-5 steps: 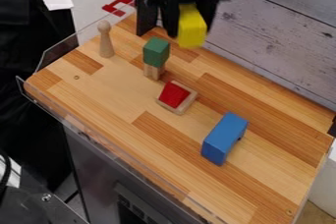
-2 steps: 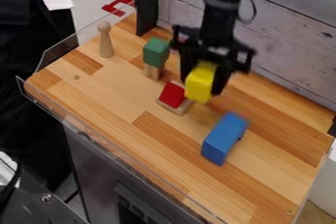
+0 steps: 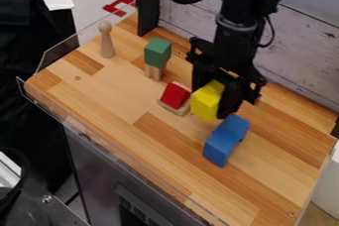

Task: Remove the yellow block from the green cube to the blue block

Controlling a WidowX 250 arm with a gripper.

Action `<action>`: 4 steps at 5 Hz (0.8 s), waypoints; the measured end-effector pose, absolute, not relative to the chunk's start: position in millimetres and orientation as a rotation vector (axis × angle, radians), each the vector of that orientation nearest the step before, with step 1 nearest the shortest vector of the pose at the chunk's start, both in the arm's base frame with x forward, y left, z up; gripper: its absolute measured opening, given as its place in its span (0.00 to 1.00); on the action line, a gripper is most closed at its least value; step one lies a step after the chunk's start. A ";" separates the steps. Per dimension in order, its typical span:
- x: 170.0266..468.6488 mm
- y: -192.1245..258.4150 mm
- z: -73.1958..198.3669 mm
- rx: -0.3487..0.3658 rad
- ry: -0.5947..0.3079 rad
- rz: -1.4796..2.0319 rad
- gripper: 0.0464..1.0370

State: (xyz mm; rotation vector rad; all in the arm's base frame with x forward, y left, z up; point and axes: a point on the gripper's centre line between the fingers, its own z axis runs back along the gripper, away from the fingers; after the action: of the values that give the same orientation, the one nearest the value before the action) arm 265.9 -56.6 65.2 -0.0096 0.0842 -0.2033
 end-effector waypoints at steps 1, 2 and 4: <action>263.0 -69.5 67.5 -0.018 0.075 -0.220 0.55; 263.5 -74.4 59.9 -0.023 0.104 -0.205 0.55; 258.5 -76.7 38.1 -0.031 0.147 -0.144 0.55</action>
State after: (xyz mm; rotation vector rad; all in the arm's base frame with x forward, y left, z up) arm 258.5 -76.7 38.1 -0.0314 0.1468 -0.1440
